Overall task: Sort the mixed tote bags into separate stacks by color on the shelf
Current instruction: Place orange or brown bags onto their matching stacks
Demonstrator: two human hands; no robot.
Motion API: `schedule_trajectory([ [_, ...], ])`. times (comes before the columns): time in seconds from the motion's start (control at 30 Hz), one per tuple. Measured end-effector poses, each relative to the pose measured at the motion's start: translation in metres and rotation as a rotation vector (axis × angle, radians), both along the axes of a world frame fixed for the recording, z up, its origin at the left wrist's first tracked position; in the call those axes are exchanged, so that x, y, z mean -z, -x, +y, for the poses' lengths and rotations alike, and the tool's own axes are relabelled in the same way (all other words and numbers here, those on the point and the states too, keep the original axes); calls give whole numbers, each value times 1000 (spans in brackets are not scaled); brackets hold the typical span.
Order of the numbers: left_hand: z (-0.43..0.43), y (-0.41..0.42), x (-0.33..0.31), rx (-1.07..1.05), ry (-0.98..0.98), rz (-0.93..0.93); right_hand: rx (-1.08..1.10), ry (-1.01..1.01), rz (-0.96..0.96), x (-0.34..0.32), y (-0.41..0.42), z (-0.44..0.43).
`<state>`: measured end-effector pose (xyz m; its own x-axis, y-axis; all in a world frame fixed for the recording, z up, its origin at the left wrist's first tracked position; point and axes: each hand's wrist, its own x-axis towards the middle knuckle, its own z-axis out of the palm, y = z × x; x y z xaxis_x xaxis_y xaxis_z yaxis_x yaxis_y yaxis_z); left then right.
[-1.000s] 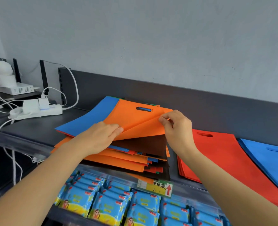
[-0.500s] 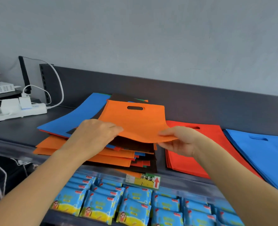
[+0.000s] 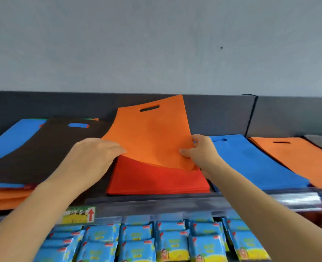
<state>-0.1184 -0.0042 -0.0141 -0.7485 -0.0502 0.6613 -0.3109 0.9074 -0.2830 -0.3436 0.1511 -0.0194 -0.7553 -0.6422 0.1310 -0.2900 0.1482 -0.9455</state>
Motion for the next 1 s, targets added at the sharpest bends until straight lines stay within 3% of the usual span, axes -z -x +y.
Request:
schedule_trajectory([
  [0.53, 226, 283, 24, 253, -39, -103, 250, -106, 193, 13, 263, 249],
  [1.0, 305, 410, 38, 410, -145, -277, 442, -249, 259, 19, 369, 342],
])
